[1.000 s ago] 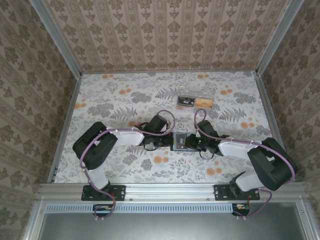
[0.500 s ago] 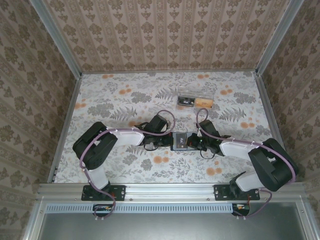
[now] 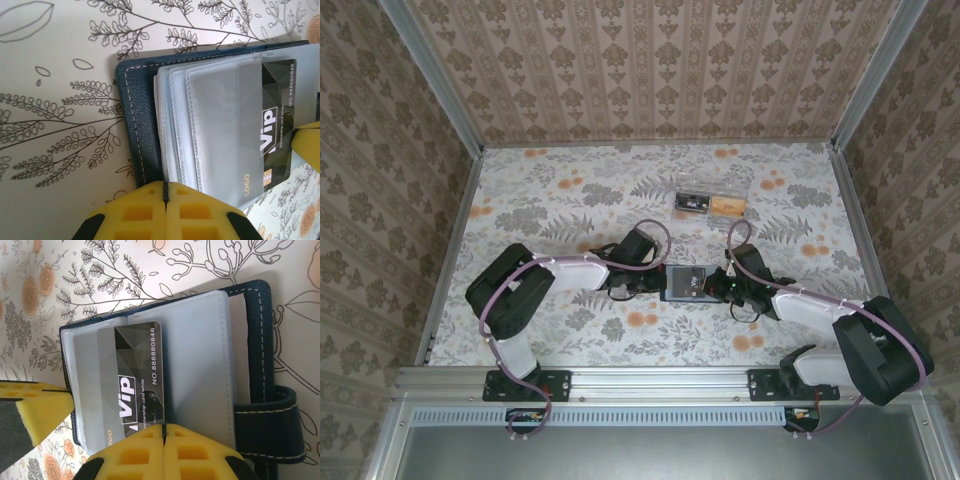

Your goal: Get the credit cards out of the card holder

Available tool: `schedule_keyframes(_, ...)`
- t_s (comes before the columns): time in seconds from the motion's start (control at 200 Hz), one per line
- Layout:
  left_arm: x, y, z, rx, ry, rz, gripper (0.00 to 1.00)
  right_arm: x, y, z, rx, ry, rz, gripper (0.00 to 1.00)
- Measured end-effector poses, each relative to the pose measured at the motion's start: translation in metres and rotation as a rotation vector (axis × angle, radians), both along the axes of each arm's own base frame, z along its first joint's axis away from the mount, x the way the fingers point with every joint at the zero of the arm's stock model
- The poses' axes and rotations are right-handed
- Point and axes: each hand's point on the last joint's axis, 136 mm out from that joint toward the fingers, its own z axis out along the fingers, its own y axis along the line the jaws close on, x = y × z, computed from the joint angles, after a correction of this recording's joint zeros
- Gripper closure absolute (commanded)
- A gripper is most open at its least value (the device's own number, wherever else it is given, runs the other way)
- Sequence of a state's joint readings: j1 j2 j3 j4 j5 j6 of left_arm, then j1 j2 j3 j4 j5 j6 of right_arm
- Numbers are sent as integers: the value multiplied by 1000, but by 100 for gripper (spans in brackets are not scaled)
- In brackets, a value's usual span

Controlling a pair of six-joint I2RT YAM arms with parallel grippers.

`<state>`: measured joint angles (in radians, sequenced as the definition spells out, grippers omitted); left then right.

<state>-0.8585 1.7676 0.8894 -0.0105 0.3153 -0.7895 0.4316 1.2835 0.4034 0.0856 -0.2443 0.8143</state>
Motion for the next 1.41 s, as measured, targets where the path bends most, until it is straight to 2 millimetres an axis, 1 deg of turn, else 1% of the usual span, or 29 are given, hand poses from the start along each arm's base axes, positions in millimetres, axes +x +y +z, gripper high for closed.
schedule_keyframes(0.095, 0, -4, 5, 23, -11, -9, 94, 0, 0, 0, -1, -1, 1, 100)
schedule_keyframes(0.34, 3, -28, 32, -3, -67, -56, 96, -1, 0, -4, -5, 10, 5, 100)
schedule_keyframes(0.465, 7, -33, 37, -12, -83, -62, 95, -1, 0, -4, -6, 9, 7, 100)
schedule_keyframes(0.555, 9, -36, 33, -5, -81, -68, 95, -1, 0, -4, -10, 6, 12, 96)
schedule_keyframes(0.66, 8, -38, 22, 12, -66, -75, 95, -1, 0, -4, -14, 1, 20, 84)
schedule_keyframes(0.825, 1, -40, 8, 36, -40, -90, 96, 0, -2, -3, -12, -1, 24, 77)
schedule_keyframes(1.075, 0, -41, 7, 35, -38, -93, 98, 4, -4, -6, 15, 12, 28, 76)
schedule_keyframes(1.28, 0, -41, 7, 36, -38, -93, 99, 10, 4, -7, 70, 6, 54, 77)
schedule_keyframes(1.405, 0, -41, 7, 36, -38, -93, 99, 13, 9, -7, 95, 0, 68, 81)
